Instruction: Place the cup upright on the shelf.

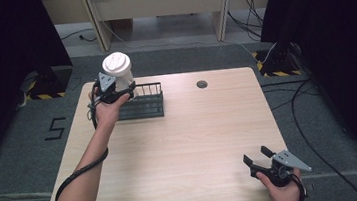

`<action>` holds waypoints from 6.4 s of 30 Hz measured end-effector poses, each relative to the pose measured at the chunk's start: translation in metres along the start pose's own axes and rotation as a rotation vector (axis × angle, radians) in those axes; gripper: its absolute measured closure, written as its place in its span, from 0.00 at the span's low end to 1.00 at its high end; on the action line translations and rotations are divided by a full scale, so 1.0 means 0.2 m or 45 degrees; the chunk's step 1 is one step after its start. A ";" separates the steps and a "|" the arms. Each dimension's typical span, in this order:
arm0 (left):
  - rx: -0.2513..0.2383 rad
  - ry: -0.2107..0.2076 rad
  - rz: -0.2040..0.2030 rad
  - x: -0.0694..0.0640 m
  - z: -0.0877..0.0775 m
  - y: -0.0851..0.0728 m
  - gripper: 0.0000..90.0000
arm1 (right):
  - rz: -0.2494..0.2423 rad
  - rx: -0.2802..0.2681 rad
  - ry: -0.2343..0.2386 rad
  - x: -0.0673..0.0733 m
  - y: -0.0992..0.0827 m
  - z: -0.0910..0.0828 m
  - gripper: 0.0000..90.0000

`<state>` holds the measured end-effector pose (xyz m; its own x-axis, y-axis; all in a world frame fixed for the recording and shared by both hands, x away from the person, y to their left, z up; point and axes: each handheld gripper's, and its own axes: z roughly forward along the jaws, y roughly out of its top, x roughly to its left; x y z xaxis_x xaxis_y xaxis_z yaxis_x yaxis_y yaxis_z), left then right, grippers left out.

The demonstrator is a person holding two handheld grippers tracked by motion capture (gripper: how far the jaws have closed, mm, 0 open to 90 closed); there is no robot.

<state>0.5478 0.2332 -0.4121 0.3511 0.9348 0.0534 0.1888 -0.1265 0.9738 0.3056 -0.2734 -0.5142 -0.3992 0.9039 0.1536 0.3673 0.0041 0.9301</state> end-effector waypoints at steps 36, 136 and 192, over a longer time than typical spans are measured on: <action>0.117 0.011 -0.038 -0.06 0.15 -0.15 0.20 | 0.009 -0.004 0.007 0.00 0.00 0.00 0.22; 0.042 -0.053 -0.024 -0.09 -0.53 -0.36 0.16 | -0.001 -0.001 -0.002 0.00 0.00 0.00 0.21; 0.095 0.012 -0.085 -0.04 -0.92 -0.71 0.16 | -0.006 0.002 -0.006 0.01 0.00 0.00 0.21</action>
<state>0.3502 0.3054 -0.5102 0.3267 0.9451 -0.0088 0.2796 -0.0877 0.9561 0.3042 -0.2723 -0.5143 -0.3973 0.9057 0.1477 0.3666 0.0091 0.9303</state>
